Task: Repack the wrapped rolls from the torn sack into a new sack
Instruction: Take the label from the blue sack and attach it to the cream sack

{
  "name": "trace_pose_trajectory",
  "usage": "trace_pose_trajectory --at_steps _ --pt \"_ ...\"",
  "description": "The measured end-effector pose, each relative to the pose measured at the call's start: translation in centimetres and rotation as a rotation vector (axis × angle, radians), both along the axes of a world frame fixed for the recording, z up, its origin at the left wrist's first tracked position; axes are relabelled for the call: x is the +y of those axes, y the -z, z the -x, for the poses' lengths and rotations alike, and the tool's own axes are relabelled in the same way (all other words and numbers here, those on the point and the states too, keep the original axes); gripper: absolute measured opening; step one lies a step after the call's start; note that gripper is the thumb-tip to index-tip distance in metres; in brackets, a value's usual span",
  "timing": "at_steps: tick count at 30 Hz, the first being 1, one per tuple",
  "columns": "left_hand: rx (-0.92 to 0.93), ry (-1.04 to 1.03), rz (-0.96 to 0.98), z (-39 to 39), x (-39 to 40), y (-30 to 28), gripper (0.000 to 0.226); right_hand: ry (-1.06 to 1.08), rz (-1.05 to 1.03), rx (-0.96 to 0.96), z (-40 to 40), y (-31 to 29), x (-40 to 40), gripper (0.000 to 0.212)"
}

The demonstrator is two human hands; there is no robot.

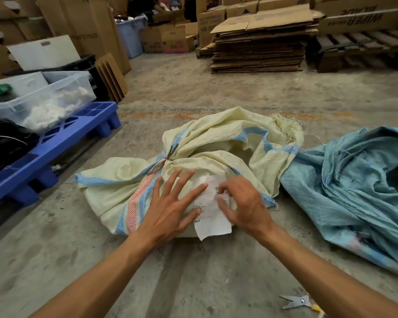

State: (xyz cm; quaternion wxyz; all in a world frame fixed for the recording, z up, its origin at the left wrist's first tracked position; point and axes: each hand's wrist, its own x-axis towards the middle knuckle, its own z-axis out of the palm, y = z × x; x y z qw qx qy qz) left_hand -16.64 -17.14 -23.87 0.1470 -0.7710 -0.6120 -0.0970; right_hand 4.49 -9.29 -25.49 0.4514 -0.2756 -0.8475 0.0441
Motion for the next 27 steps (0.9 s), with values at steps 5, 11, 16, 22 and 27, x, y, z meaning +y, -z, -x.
trace_pose_trajectory --at_steps 5,11,16,22,27 --pt "0.074 -0.076 -0.007 0.2 -0.5 0.0 0.071 0.024 0.017 -0.541 -0.2 2.0 0.4 0.114" --pt "0.030 -0.215 0.119 1.1 -0.6 -0.5 0.098 0.193 0.094 -0.669 1.4 2.0 0.7 0.149" --pt "0.130 -0.071 0.013 -1.1 -0.7 -1.1 0.114 0.194 0.061 -0.672 1.1 2.3 0.7 0.147" --pt "0.110 -0.167 0.168 -0.3 0.4 -0.9 0.107 0.209 0.012 -0.717 0.6 2.8 1.0 0.145" --pt "0.121 -0.158 0.204 -0.4 0.8 -1.3 0.119 0.204 -0.049 -0.736 -0.3 3.6 1.5 0.130"
